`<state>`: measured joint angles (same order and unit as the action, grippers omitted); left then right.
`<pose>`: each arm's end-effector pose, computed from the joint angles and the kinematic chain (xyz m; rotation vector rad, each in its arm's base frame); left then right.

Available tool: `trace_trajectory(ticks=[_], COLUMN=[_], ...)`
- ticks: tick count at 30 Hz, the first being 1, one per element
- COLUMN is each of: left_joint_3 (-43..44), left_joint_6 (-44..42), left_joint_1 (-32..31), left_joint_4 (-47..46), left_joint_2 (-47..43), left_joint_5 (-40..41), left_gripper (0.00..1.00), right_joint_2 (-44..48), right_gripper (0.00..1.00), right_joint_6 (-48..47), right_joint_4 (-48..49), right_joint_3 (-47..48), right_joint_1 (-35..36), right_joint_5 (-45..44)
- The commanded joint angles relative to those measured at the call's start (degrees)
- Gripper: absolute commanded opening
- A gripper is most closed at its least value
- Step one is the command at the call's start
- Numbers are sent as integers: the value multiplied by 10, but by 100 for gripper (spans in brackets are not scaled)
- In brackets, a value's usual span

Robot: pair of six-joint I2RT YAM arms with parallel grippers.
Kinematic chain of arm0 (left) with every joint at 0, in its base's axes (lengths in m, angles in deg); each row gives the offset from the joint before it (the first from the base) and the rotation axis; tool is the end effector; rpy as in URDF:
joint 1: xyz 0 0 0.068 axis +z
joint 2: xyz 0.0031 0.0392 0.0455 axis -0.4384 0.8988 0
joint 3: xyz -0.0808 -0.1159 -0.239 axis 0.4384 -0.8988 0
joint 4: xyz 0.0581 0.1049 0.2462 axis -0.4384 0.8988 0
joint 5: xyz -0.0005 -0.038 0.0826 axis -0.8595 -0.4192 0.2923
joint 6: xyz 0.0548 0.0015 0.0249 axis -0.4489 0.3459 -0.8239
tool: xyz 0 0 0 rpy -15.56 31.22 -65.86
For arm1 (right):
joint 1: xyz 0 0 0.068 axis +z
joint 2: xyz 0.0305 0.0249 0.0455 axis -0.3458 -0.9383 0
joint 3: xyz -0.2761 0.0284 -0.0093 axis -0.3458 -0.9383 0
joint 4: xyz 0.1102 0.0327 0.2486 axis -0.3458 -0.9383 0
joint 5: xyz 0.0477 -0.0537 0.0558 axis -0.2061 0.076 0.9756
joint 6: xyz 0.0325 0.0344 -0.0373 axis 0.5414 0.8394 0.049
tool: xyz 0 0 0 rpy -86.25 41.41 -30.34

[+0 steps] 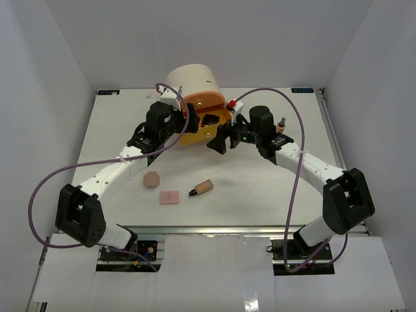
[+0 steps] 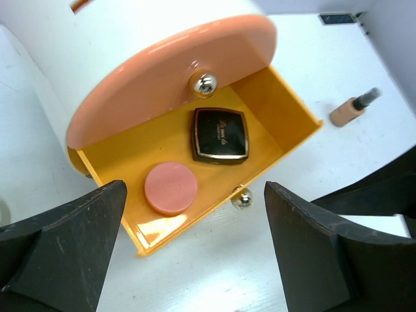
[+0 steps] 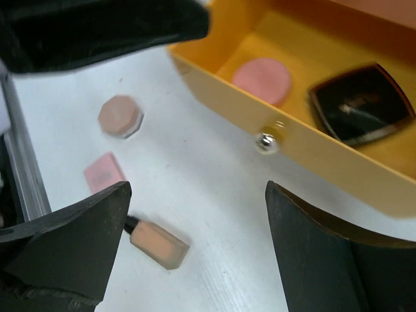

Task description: Organize the makeup

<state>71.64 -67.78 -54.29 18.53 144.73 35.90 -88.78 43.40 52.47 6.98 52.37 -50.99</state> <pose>0.3182 -0.1665 0.3198 0.1566 1.9105 -0.4242 0.3058 0.2153 0.2938 -0.7300 1.7849 0.8919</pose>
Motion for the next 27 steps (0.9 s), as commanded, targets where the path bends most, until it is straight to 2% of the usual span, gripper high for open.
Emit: trace_trajectory(ticks=[1, 4, 7, 10, 13, 16, 21, 25, 27], left_joint_3=[-27, -68, -109, -155, -212, -223, -253, -258, -259], left_joint_6=[0, 2, 1, -7, -23, -34, -46, -49, -50], left_joint_1=[9, 18, 25, 25, 25, 24, 23, 23, 23], left_joint_4=[57, 69, 85, 69, 54, 58, 44, 44, 43], left_joint_2=[-107, -173, -266, -370, -442, -498, -564, -580, -578], left_joint_5=[-17, -2, 41, 72, 131, 162, 207, 210, 208], left_gripper=[98, 98, 98, 98, 98, 98, 98, 98, 98], right_joint_2=[-2, -27, -79, -121, -200, -271, -390, -457, -468], right_gripper=[90, 90, 90, 90, 92, 94, 90, 90, 90], right_joint_6=[-240, -292, -385, -415, -395, -330, -214, -165, -152], right_joint_4=[-31, -68, -191, -197, -217, -243, -242, -231, -221], right_joint_3=[31, 52, 132, 165, 249, 354, 493, 544, 548], right_joint_1=[17, 39, 107, 191, 256, 274, 292, 309, 310], right_joint_5=[205, 238, 194, 107, 27, -13, -114, -191, -202])
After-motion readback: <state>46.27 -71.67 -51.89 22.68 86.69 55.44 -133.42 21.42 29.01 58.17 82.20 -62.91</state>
